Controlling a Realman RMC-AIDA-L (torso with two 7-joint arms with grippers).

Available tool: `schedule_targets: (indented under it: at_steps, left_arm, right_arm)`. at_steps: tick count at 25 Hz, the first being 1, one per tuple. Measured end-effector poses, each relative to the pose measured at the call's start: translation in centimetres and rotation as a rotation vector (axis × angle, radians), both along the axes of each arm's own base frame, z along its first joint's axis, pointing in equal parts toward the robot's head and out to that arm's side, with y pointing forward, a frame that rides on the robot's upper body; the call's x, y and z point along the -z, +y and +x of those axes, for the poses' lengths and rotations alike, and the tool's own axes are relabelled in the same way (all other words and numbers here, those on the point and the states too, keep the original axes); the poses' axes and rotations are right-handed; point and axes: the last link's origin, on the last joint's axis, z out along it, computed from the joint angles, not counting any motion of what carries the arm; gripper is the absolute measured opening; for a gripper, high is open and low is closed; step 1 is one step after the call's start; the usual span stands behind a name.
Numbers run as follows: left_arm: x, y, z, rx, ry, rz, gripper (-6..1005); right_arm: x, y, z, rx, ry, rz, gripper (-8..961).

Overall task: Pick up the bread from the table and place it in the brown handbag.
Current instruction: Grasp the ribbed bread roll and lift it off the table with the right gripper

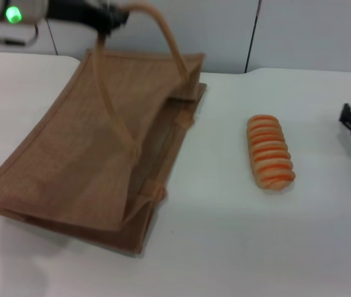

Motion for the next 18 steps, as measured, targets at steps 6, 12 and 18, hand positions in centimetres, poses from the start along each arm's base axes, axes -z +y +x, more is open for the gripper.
schedule_targets:
  at_steps: [6,12,18]
  left_arm:
    - [-4.3,-2.2,3.4,0.065,-0.005,0.055,119]
    - [-6.3,-3.4,4.8,0.096,0.001,0.087,120]
    - [-6.5,-3.6,5.2,0.101,0.004,0.085,121]
  right_arm:
    - [3.0,0.2,-3.9,-0.084,0.023,-0.148,857]
    - [3.7,-0.2,-8.1,-0.183,0.051,-0.229,858]
    - [0.3,-1.1,-10.4,-0.207,0.034,-0.217,858]
